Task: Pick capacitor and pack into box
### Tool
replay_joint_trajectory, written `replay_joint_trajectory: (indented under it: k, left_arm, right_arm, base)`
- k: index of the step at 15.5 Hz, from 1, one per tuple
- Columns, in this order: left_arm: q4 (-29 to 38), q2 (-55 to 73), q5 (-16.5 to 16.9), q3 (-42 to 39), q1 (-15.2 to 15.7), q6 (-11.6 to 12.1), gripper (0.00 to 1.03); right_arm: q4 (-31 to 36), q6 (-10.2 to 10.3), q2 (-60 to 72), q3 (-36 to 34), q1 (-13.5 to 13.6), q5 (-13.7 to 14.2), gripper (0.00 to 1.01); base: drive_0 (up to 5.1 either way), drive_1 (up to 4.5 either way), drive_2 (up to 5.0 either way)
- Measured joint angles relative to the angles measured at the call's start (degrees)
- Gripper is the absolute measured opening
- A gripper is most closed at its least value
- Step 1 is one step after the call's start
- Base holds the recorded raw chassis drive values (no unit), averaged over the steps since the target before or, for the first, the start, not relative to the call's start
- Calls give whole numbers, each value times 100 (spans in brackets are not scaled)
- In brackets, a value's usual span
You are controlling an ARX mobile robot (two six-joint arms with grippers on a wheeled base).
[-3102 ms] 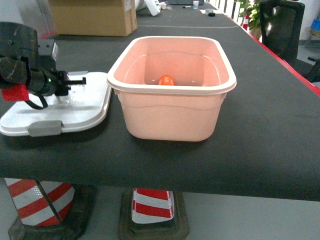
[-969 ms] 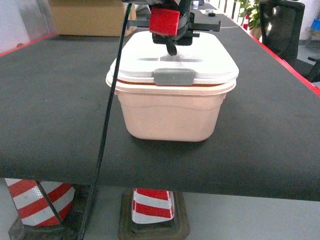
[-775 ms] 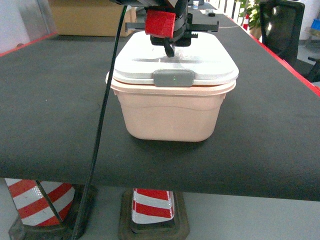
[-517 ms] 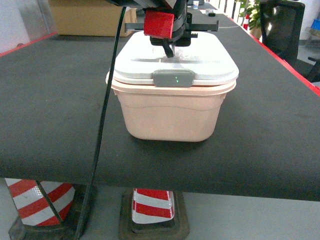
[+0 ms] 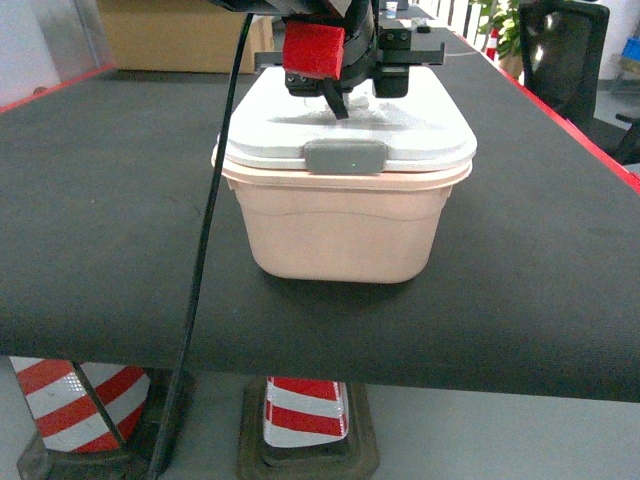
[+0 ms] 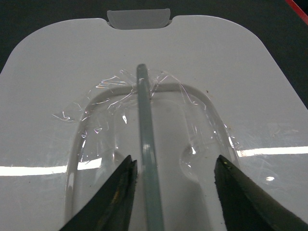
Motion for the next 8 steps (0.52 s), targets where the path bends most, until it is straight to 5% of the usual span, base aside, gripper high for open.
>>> replay_joint_trajectory:
  k: [5,6,8]
  left_arm:
    - [-17,0,0,-9,-17,0,96]
    - [-17,0,0,-9,-11,2,99]
    - [1209,-90,-42,-505,-2,184,98]
  right_arm:
    - [0,0,0,0,0,0,98]
    - [0,0,0,0,0,0,98]
    - [0,0,0,0,0,0,98]
  base:
    - [0,0,0]
    - [0,0,0]
    - [0,0,0]
